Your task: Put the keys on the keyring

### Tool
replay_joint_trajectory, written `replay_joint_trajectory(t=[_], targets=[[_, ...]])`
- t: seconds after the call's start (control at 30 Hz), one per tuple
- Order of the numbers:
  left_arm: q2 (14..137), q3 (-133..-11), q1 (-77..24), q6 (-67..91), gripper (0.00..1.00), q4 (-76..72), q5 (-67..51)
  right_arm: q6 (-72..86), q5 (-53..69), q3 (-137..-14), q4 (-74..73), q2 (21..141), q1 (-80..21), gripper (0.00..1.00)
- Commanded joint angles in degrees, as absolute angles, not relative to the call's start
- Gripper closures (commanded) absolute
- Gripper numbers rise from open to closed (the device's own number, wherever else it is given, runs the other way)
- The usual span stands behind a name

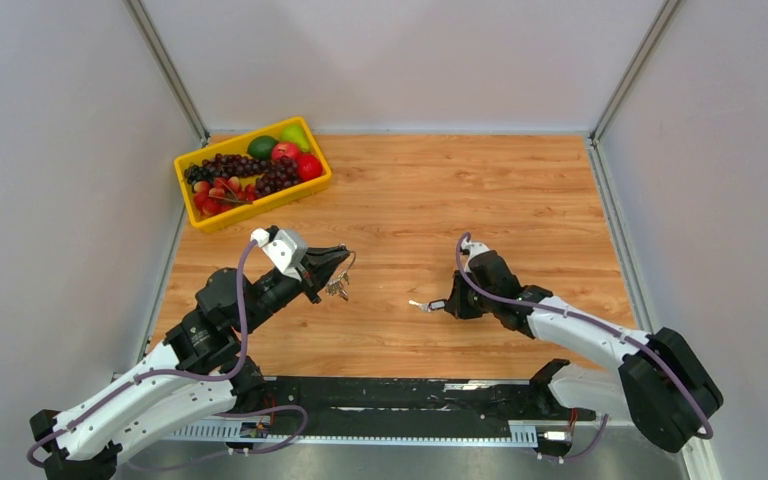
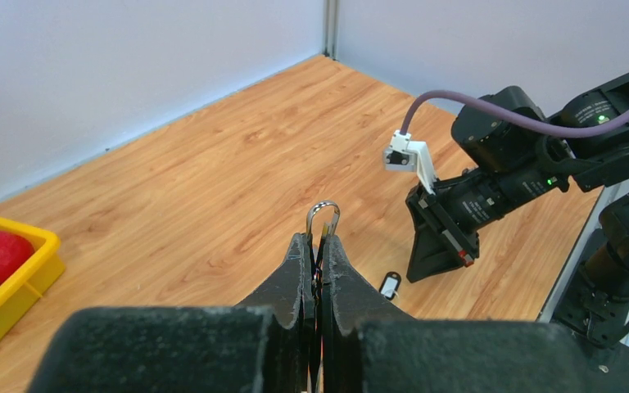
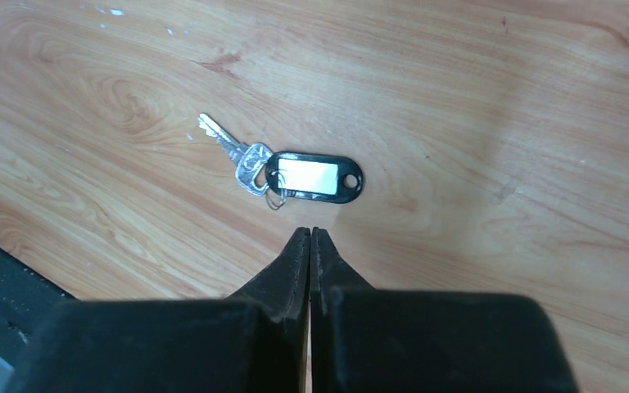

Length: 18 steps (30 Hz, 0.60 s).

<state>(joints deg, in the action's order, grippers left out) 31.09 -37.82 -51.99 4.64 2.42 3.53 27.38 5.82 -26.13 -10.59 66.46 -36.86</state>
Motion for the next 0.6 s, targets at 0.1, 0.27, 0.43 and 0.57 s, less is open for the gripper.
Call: replay_joint_trajectory(t=[0.1, 0.27, 0.43, 0.57], targets=[[30.77, -38.31, -51.78, 5.18, 1.0, 0.44, 3.26, 26.94, 7.14, -26.35, -10.75, 60.17, -37.6, 1.0], [30.67, -38.24, -51.83, 5.34, 1.0, 0.39, 3.1, 28.9, 7.65, -27.22, -11.17, 61.22, -37.8, 0.73], [30.32, -38.16, -51.79, 5.6, 1.0, 0.47, 3.07, 31.89, 8.07, -27.65, -11.25, 64.23, -39.21, 0.65], [29.96, -38.15, -51.84, 5.7, 1.0, 0.61, 3.25, 35.5, 7.77, -27.1, -11.23, 64.99, -39.53, 0.62]])
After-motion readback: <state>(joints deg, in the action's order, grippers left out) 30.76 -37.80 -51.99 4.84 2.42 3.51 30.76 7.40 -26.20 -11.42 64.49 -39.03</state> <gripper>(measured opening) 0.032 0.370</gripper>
